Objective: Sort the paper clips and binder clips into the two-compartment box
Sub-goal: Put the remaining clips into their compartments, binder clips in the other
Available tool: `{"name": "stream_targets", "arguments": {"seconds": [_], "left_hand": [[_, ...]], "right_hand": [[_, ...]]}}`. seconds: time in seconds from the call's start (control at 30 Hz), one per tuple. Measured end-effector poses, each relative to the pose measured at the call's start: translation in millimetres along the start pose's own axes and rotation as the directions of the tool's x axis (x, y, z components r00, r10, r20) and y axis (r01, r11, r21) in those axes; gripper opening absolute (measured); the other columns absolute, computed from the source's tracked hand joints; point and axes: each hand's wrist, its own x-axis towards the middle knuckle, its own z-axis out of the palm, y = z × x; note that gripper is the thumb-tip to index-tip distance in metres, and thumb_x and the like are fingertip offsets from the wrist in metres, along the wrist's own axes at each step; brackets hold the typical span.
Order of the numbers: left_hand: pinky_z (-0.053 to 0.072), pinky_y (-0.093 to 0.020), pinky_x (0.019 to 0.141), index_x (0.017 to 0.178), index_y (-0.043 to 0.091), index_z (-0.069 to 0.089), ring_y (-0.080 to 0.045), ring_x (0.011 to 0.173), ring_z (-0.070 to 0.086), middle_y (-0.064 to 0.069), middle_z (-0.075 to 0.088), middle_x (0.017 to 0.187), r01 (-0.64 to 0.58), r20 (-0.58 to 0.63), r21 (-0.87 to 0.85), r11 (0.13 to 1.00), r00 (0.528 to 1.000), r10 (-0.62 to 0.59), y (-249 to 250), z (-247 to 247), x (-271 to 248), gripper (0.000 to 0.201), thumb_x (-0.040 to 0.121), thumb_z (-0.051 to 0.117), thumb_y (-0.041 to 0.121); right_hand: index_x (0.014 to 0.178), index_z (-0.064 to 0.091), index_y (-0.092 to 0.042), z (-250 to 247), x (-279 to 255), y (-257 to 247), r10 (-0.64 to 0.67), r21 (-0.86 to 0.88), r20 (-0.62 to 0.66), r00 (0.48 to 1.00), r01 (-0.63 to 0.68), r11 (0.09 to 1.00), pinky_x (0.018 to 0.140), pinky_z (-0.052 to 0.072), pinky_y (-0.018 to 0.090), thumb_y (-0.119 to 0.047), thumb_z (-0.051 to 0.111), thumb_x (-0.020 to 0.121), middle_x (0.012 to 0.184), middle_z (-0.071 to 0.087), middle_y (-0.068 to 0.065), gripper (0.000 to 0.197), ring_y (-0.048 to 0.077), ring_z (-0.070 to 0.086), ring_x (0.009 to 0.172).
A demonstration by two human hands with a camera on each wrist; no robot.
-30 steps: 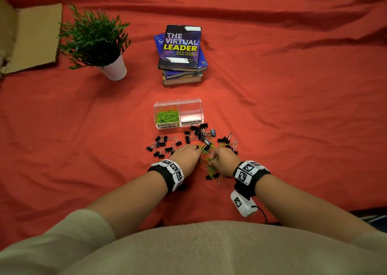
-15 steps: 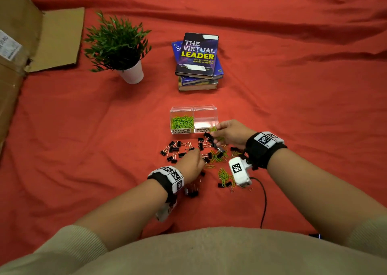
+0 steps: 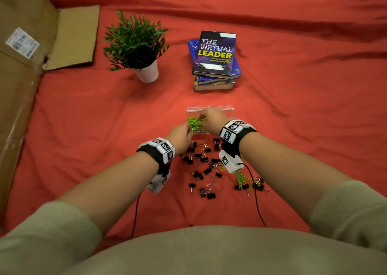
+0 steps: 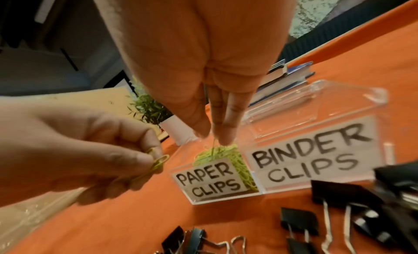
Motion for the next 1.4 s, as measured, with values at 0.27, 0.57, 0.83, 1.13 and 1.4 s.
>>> {"name": "stream_targets", "arguments": {"seconds": [0.27,0.57,0.83,1.13,1.4], "left_hand": [[0.046,-0.034,0.075,0.106,0.002,0.059,-0.033,0.097,0.060,-0.019,0.063,0.108,-0.034,-0.008,0.190,0.981,0.999,0.036,24.9,-15.7,56.9,0.020,0.096,0.045,0.011],[0.049,-0.034,0.078,0.110,0.009,0.053,-0.024,0.094,0.051,-0.009,0.046,0.112,-0.149,-0.111,0.326,0.934,0.975,0.194,38.9,16.1,24.0,0.024,0.089,0.057,0.020],[0.047,-0.036,0.078,0.127,0.020,0.049,-0.026,0.106,0.052,-0.007,0.048,0.117,-0.324,0.217,0.313,0.893,0.940,0.265,34.7,89.3,-27.3,0.039,0.090,0.056,0.018],[0.049,-0.041,0.080,0.124,0.019,0.052,-0.030,0.110,0.050,-0.010,0.050,0.114,-0.288,0.132,0.418,0.862,0.958,0.256,19.7,87.3,-27.9,0.034,0.091,0.052,0.017],[0.043,-0.038,0.092,0.107,0.007,0.054,-0.028,0.109,0.048,-0.010,0.052,0.111,-0.266,0.051,0.429,0.863,0.961,0.271,40.3,97.1,-34.0,0.030,0.088,0.054,0.030]], "right_hand": [[0.094,0.069,-0.011,-15.3,-70.1,63.1,0.169,0.214,-0.097,0.981,-0.146,0.966,0.050,0.044,0.017,-0.004,0.051,0.087,0.090,0.069,0.004,0.021,0.006,0.054,0.059],[0.105,0.065,-0.019,22.4,-118.3,104.5,0.141,-0.058,0.022,0.990,-0.140,0.989,0.089,0.051,0.034,-0.011,0.057,0.084,0.112,0.059,0.003,0.024,0.017,0.057,0.100],[0.107,0.060,-0.007,36.5,-113.8,99.5,0.066,-0.175,0.010,0.998,-0.063,0.983,0.085,0.045,0.036,-0.003,0.052,0.086,0.118,0.048,0.009,0.023,0.027,0.050,0.108],[0.094,0.059,-0.008,24.4,-120.0,124.1,0.183,-0.196,-0.038,0.982,-0.187,0.963,0.079,0.045,0.037,-0.005,0.047,0.086,0.105,0.052,0.008,0.014,0.026,0.052,0.102],[0.123,0.053,-0.008,37.4,-111.2,108.5,-0.034,-0.251,0.036,0.999,0.042,0.967,0.103,0.037,0.035,-0.021,0.066,0.079,0.123,0.052,0.007,0.048,0.025,0.043,0.119]]}}
